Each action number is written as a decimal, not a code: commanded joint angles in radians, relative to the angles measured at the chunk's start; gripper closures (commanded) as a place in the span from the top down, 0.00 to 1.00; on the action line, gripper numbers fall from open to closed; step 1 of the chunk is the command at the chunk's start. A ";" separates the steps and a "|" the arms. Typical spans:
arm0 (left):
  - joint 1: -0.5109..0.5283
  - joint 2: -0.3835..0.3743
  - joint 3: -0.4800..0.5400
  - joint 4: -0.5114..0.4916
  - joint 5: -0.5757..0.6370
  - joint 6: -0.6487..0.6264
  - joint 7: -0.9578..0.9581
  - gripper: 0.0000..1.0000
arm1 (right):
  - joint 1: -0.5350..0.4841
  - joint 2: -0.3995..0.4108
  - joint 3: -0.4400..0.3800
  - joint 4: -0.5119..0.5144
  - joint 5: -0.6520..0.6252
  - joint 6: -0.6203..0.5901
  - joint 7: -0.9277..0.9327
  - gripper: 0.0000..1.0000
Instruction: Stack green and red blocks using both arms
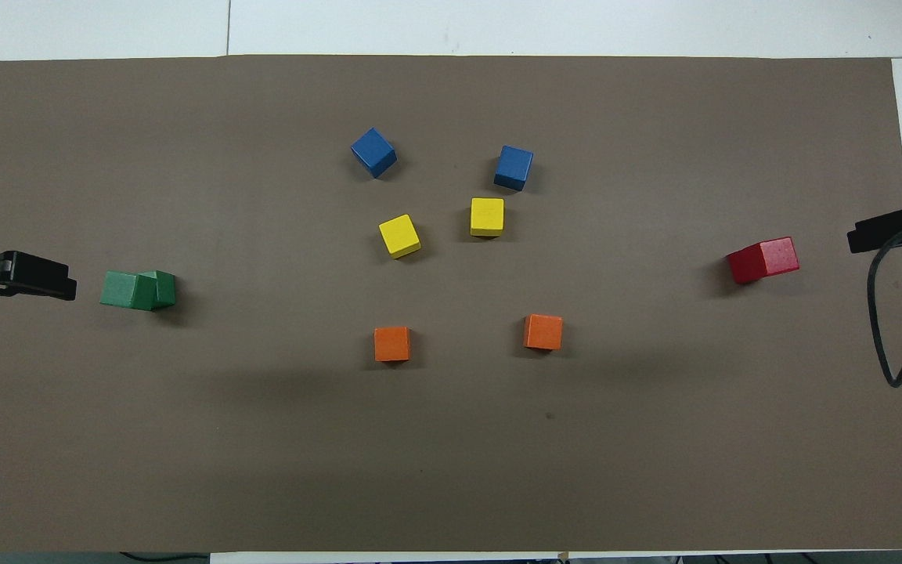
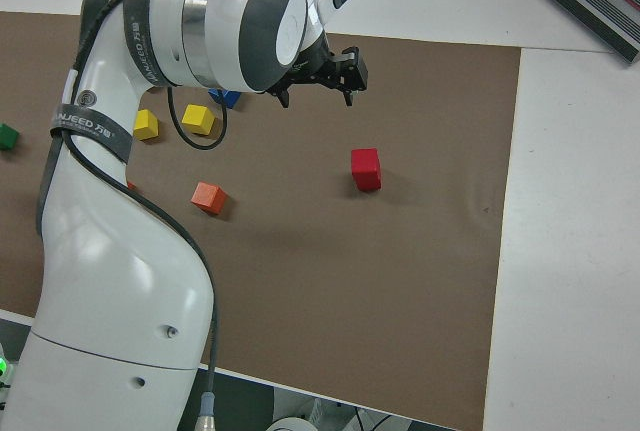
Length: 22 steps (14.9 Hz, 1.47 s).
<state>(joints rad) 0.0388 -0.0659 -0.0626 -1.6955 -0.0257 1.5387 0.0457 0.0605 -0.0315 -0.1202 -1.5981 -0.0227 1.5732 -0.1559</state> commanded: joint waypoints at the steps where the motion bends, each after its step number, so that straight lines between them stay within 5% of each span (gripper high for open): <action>1: -0.028 0.129 0.014 0.163 0.018 -0.072 -0.017 1.00 | 0.007 -0.002 -0.032 0.004 0.009 -0.013 0.019 1.00; 10: -0.066 0.061 0.014 0.085 0.038 -0.069 -0.086 1.00 | -0.099 0.002 0.056 0.004 -0.003 -0.021 0.018 1.00; 22: -0.068 -0.005 0.017 0.002 0.036 0.015 -0.029 1.00 | -0.100 -0.007 0.057 -0.014 -0.002 -0.019 0.021 1.00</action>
<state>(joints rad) -0.0181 -0.0389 -0.0496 -1.6574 -0.0082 1.5208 0.0054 -0.0201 -0.0300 -0.0822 -1.6019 -0.0230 1.5680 -0.1526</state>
